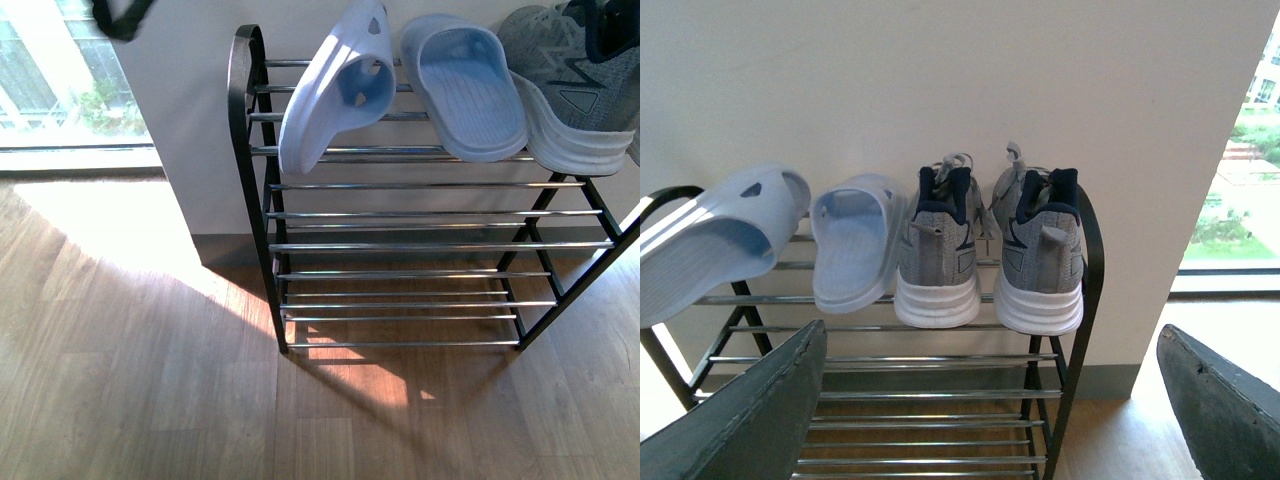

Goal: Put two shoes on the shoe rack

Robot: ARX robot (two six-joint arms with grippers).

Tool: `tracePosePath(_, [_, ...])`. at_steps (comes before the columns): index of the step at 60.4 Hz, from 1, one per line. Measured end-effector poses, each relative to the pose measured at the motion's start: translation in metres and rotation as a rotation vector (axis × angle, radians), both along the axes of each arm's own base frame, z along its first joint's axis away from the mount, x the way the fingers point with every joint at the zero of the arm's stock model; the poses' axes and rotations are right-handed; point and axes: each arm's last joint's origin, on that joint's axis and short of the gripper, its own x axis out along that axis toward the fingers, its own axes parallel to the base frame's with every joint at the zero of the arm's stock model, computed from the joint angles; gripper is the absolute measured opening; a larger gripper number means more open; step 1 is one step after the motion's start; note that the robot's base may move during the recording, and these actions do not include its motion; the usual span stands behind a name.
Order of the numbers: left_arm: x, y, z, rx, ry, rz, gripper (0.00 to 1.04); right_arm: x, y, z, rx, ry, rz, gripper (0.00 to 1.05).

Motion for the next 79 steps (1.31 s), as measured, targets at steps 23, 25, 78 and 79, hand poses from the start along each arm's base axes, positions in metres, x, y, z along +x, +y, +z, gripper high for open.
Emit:
tracePosePath(23, [-0.103,0.108,-0.028,0.031,-0.018,0.024,0.01,0.0,0.0,0.0,0.0,0.0,0.0,0.96])
tracePosePath(25, [-0.109,0.113,-0.029,0.031,-0.019,0.026,0.01,0.0,0.0,0.0,0.0,0.0,0.0,0.96])
tracePosePath(78, [-0.206,0.167,-0.05,0.029,-0.024,0.032,0.01,0.0,0.0,0.0,0.0,0.0,0.001,0.96])
tracePosePath(79, [-0.207,0.167,-0.05,0.029,-0.023,0.032,0.01,0.0,0.0,0.0,0.0,0.0,0.0,0.96])
